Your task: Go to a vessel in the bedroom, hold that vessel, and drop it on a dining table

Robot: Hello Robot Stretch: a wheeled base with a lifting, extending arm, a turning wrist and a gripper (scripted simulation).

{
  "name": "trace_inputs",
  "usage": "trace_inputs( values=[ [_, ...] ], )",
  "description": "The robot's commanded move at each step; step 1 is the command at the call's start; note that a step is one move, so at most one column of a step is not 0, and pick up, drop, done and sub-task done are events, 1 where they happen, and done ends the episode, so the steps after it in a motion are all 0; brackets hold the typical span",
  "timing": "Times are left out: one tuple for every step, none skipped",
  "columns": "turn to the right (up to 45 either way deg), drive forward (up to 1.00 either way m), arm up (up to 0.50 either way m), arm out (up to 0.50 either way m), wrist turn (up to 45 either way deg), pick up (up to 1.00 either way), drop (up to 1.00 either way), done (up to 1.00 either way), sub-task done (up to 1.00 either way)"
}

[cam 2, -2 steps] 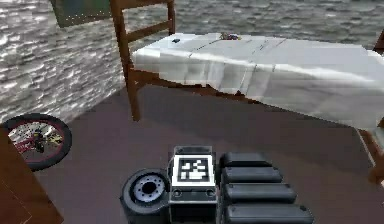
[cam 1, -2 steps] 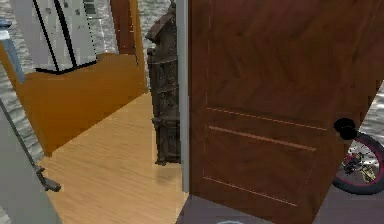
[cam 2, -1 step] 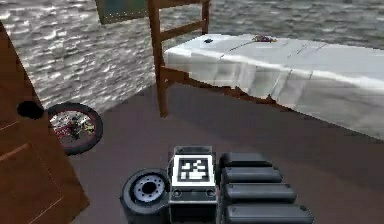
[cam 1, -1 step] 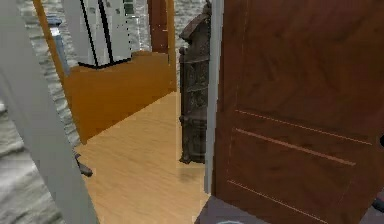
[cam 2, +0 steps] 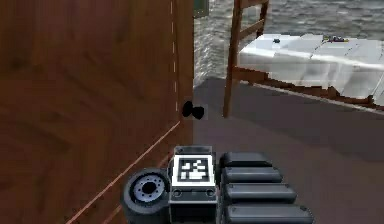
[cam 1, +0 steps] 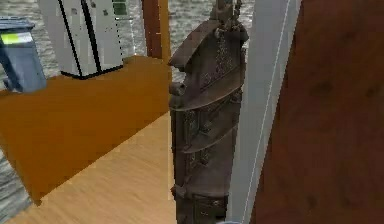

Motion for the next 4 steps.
trace_inputs(
  values=[
    [-42.0,0.00,0.00,0.00,0.0,0.00,0.00,0.00,0.00],
    [0.0,0.05,0.00,0.00,0.0,0.00,0.00,0.00,0.00],
    [-15.0,0.00,0.00,0.00,0.0,0.00,0.00,0.00,0.00],
    [0.0,0.30,0.00,0.00,0.0,0.00,0.00,0.00,0.00]
  ],
)
